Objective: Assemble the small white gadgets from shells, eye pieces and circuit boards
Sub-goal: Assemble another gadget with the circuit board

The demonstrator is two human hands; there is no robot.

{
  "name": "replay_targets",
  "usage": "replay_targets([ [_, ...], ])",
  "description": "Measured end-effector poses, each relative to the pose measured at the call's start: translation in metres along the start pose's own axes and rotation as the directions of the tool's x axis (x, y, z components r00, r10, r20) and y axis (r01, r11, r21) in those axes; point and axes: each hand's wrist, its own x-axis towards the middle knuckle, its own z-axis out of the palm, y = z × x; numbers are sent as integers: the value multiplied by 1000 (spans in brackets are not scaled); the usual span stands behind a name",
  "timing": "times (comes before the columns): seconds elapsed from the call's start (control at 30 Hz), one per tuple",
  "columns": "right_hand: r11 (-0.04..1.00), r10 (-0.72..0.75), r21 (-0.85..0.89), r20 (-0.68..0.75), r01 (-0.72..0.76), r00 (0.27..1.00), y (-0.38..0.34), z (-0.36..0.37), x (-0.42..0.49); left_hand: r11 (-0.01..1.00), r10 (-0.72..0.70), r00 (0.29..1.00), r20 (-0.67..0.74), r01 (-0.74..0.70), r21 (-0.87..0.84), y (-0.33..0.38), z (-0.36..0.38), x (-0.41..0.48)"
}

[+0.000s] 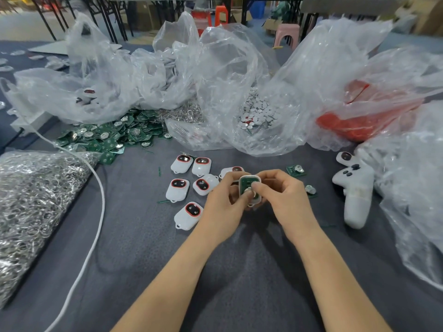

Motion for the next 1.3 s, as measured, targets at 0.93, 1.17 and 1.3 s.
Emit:
replay_targets([
  [0.93, 994, -18, -103, 22, 20, 1000, 0, 7, -5, 957, 141, 988, 60, -151, 247, -7, -1, -7],
  [1.17, 989, -38, -141, 44, 44, 998, -1, 5, -3, 876, 221, 974, -39, -181, 448, -7, -4, -9],
  [1.3, 908, -23, -418, 39, 37, 999, 5, 3, -1, 791, 275, 960, -56, -192, 581, -6, -23, -15],
])
